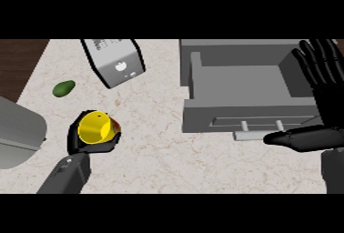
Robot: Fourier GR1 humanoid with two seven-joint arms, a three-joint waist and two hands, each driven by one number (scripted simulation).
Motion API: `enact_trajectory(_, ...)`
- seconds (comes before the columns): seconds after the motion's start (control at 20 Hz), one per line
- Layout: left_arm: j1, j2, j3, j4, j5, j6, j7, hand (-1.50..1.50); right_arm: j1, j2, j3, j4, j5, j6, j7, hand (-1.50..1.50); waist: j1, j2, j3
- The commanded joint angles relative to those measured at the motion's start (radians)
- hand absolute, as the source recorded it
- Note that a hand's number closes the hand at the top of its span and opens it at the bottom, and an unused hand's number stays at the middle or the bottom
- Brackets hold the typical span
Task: Pick up the cup, place it into the drawer and close the drawer
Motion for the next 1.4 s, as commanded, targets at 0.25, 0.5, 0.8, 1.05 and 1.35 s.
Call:
enact_trajectory(0.25,-0.133,-0.035,-0.052,-0.102,0.008,-0.114,0.02,1.5,0.047,0.007,0.023,-0.055,0.022,-0.005,0.025,-1.5,0.011,-0.012,0.004)
enact_trajectory(0.5,-0.225,-0.088,-0.103,-0.261,0.008,-0.042,0.187,1.5,0.067,0.014,0.015,-0.045,0.034,-0.013,0.007,-1.5,0.022,-0.015,0.005)
enact_trajectory(0.8,-0.301,-0.139,-0.179,-0.47,0.019,-0.007,0.457,1.5,0.07,0.012,0.014,-0.056,0.062,-0.027,0.01,-1.5,0.029,-0.017,0.005)
enact_trajectory(1.05,-0.488,-0.147,-0.292,-0.456,0.084,0.186,0.608,1.5,-0.006,-0.016,-0.041,0.023,-0.001,-0.003,0.006,-1.5,0.006,-0.011,0.004)
enact_trajectory(1.35,-0.677,-0.147,-0.343,-0.41,0.109,0.324,0.782,1.5,-0.013,-0.019,-0.029,0.018,0.011,-0.002,0.017,-1.5,-0.002,-0.008,0.004)
